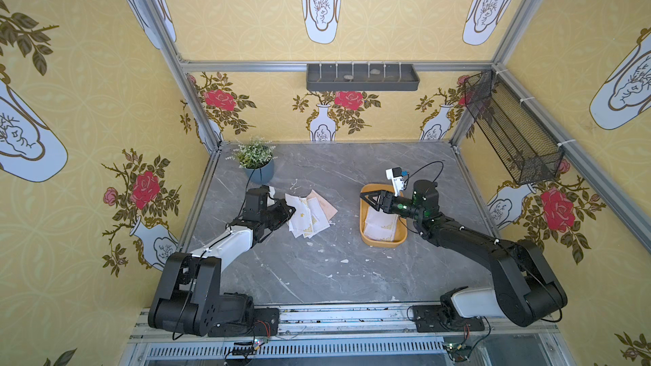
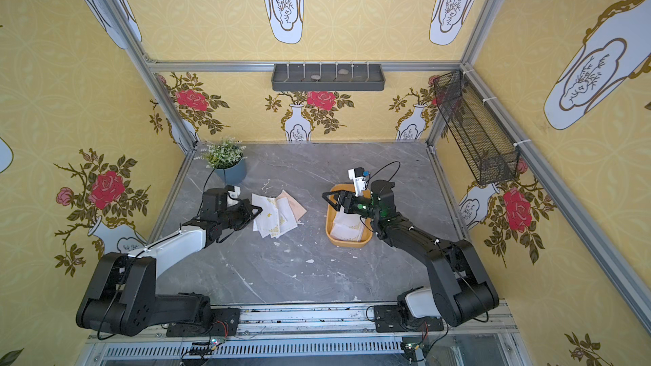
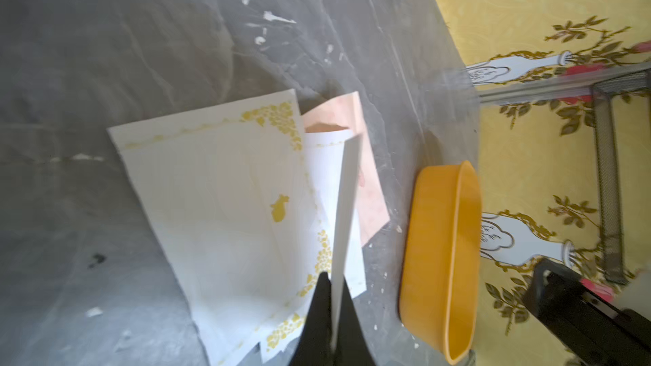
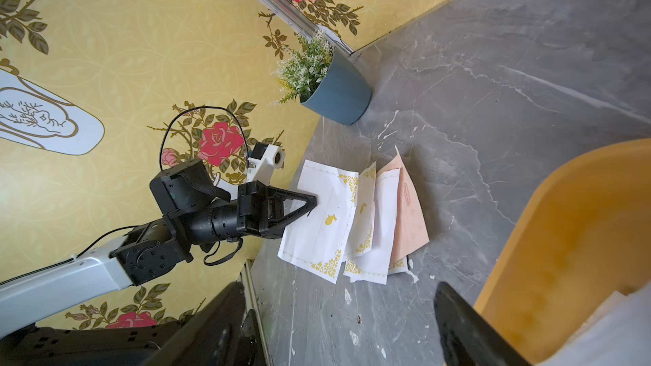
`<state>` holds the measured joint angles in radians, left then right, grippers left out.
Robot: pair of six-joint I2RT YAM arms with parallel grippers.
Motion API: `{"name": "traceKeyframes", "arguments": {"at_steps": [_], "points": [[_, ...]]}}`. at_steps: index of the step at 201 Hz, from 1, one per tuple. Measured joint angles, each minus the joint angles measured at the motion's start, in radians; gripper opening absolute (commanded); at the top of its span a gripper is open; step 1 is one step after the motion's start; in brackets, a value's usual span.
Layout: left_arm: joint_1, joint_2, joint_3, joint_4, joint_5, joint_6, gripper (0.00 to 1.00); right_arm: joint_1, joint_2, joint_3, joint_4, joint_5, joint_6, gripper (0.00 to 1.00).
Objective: Take out the stationery paper from the storage box
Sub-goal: Place the stationery paper at the center of the board, then pick up the stationery paper from the storage box.
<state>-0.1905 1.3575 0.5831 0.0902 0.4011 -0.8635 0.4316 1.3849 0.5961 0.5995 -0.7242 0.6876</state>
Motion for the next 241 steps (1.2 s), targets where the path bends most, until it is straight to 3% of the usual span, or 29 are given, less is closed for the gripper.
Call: {"name": "traceKeyframes", "arguments": {"at_steps": [17,31,39,51,86,106,123,142,163,185,207,241], "points": [[0.001,0.010,0.011,-0.064,-0.058,0.009,0.20,0.000,0.004,0.007,-0.010,0.002,-0.001,0.84],[0.001,0.015,0.019,-0.116,-0.106,0.019,0.57,0.000,0.004,0.010,-0.024,0.003,-0.004,0.84],[0.000,0.014,0.024,-0.143,-0.135,0.022,0.70,0.000,0.004,0.011,-0.030,0.004,-0.004,0.84],[0.001,0.006,0.026,-0.182,-0.177,0.025,0.75,0.000,0.002,0.011,-0.042,0.005,-0.006,0.84],[0.001,-0.090,0.030,-0.294,-0.302,0.033,0.78,0.000,-0.004,0.020,-0.058,0.020,-0.012,0.84],[0.000,-0.219,0.024,-0.347,-0.378,0.040,0.77,0.000,-0.016,0.049,-0.134,0.056,-0.040,0.84],[0.000,-0.346,-0.002,-0.359,-0.423,0.050,0.71,0.002,-0.035,0.079,-0.225,0.134,-0.076,0.83],[0.000,-0.480,-0.055,-0.351,-0.424,0.078,0.52,0.013,-0.042,0.134,-0.367,0.285,-0.121,0.80],[0.000,-0.563,-0.102,-0.269,-0.323,0.126,0.35,0.046,-0.017,0.196,-0.502,0.451,-0.170,0.77],[0.000,-0.577,-0.128,-0.161,-0.180,0.150,0.00,0.101,0.047,0.269,-0.642,0.607,-0.198,0.71],[-0.002,-0.558,-0.135,-0.067,-0.065,0.155,0.00,0.134,0.126,0.336,-0.764,0.754,-0.179,0.67],[-0.005,-0.546,-0.143,0.011,0.019,0.145,0.00,0.167,0.181,0.349,-0.897,0.938,-0.066,0.67]]}}
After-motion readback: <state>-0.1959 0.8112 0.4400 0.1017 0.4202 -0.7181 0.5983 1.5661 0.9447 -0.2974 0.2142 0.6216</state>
